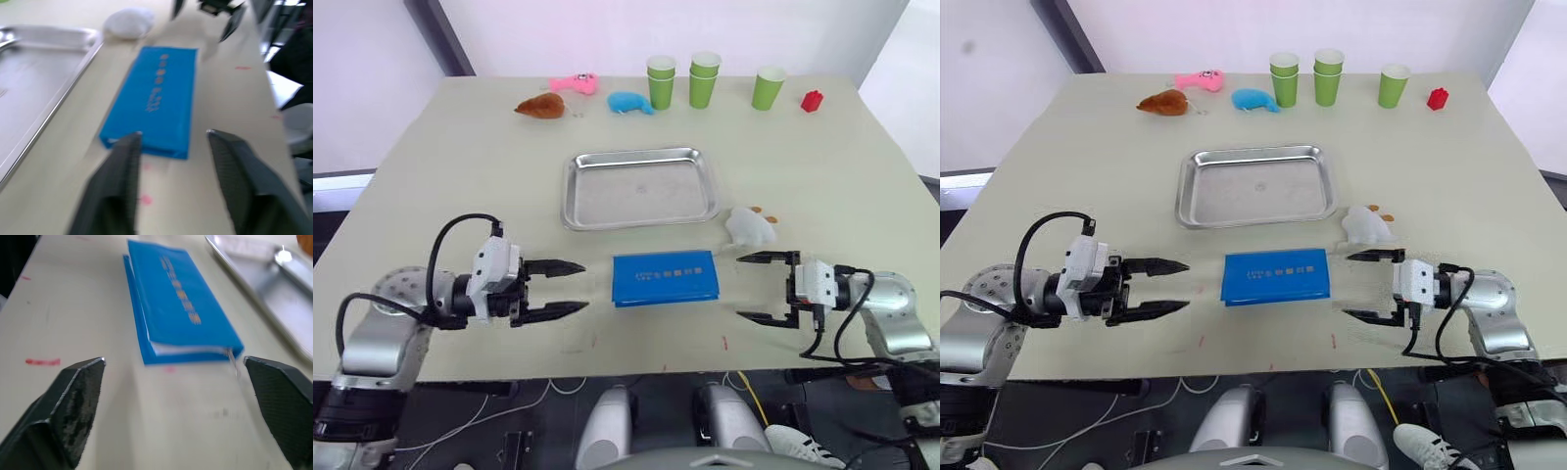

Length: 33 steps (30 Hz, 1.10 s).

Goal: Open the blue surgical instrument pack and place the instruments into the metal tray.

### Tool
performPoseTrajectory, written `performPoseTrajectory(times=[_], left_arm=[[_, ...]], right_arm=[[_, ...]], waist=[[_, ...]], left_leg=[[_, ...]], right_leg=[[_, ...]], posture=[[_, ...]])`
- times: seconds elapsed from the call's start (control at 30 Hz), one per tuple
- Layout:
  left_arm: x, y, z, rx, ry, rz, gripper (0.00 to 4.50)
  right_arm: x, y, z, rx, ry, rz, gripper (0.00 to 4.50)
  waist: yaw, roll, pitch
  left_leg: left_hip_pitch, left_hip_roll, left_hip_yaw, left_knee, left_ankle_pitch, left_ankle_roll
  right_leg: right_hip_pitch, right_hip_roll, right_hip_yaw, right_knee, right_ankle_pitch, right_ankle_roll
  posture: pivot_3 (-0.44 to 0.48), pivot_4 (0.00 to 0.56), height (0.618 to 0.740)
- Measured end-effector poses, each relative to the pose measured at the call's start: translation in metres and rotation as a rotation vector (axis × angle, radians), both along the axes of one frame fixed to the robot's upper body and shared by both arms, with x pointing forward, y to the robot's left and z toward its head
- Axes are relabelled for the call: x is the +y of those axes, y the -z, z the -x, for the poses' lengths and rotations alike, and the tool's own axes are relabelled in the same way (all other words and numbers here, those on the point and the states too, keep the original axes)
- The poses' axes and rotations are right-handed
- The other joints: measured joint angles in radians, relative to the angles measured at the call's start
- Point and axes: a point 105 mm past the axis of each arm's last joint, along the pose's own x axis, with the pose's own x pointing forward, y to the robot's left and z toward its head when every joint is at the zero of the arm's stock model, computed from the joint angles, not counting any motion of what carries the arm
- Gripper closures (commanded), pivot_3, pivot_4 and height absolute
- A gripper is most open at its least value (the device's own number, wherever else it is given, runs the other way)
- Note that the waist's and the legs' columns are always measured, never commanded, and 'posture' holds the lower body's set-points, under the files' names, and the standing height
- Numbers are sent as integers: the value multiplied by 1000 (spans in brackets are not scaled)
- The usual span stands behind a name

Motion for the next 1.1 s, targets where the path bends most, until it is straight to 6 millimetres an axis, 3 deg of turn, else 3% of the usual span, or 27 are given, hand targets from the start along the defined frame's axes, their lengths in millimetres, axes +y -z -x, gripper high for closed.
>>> performPoseTrajectory(times=[0.07, 0.17, 0.37, 0.63, 0.67, 0.73, 0.97, 1.1], left_arm=[[0, -1, 2, 24, 21, 3, 51], [-7, -10, 7, 30, 82, 9, 51], [-13, -15, 11, 35, 116, 13, 51], [-20, -19, 17, 49, 148, 29, 0], [-20, -20, 17, 52, 149, 36, 0], [-20, -21, 17, 54, 149, 38, 0], [-21, -25, 13, 31, 141, 42, 0], [-20, -26, 13, 17, 136, 40, 0]], right_arm=[[6, 5, -4, -26, -21, 37, 0], [23, 10, -11, -56, -59, 59, 0], [34, 7, -25, -115, -57, 69, 0], [39, 13, -30, -104, -64, 74, 3367], [39, 13, -30, -103, -65, 74, 4031], [41, 14, -30, -97, -73, 73, 4476], [43, 11, -29, -57, -80, 55, 4476], [38, 3, -16, 60, -99, 46, 4476]], waist=[[0, -1, 1], [0, 0, 1], [0, 0, 1], [-1, 0, 1], [-1, 0, 1], [-1, 0, 1], [-1, 0, 1], [2, 0, 2]], left_leg=[[0, 0, 0, 0, 0, 0], [0, 0, 0, 0, 0, 0], [0, 0, 0, 0, 0, 0], [0, 0, 0, 0, 0, 0], [0, 0, 0, 0, 0, 0], [0, 0, 0, 0, 0, 0], [0, 0, 0, 0, 0, 0], [0, 0, -2, 0, 0, 0]], right_leg=[[0, 0, 0, 0, 0, 0], [0, 0, 0, 0, 0, 0], [0, 0, 0, 0, 0, 0], [0, 0, 0, 0, 0, 0], [0, 0, 0, 1, 0, 0], [0, 0, 0, 1, 0, 0], [0, 0, 0, 1, 0, 0], [0, 0, 0, 0, 0, 0]], posture=[[0, 150, 740], [0, 150, 740], [0, 150, 740], [0, 150, 740], [0, 150, 740], [0, 150, 740], [0, 150, 740], [0, 150, 740]])
